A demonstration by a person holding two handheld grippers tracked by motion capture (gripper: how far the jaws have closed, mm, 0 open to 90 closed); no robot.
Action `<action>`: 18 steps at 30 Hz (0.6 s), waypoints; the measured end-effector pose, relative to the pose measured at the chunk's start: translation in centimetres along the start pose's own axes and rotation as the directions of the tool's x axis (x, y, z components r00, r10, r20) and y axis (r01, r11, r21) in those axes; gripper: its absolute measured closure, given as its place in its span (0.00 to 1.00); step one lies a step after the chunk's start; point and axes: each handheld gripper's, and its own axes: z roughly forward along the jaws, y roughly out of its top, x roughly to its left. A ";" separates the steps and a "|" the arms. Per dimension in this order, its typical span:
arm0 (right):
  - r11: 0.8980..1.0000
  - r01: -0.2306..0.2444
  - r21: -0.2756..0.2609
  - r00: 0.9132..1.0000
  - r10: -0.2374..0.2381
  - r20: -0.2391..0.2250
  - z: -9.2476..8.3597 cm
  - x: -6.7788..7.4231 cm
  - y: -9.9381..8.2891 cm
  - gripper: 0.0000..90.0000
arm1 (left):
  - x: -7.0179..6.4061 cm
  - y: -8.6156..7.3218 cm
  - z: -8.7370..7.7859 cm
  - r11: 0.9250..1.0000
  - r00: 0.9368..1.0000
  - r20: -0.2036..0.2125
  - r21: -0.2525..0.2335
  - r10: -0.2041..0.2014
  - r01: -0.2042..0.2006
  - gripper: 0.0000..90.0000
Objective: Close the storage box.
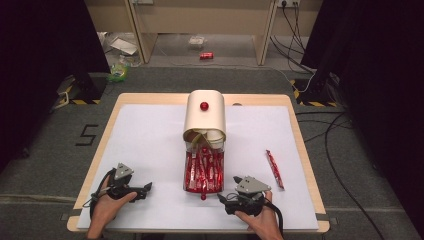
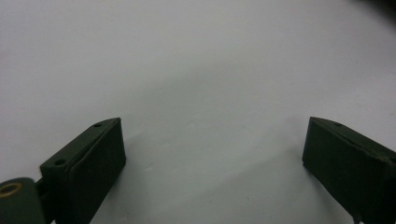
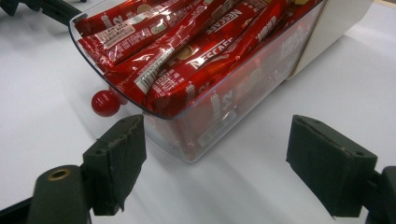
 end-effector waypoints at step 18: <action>1.000 -0.007 0.030 1.000 0.007 0.029 0.6 -0.5 0.2 0.17 | 0.0 0.0 0.0 1.000 1.000 0.000 0.000 0.001 -0.001 0.06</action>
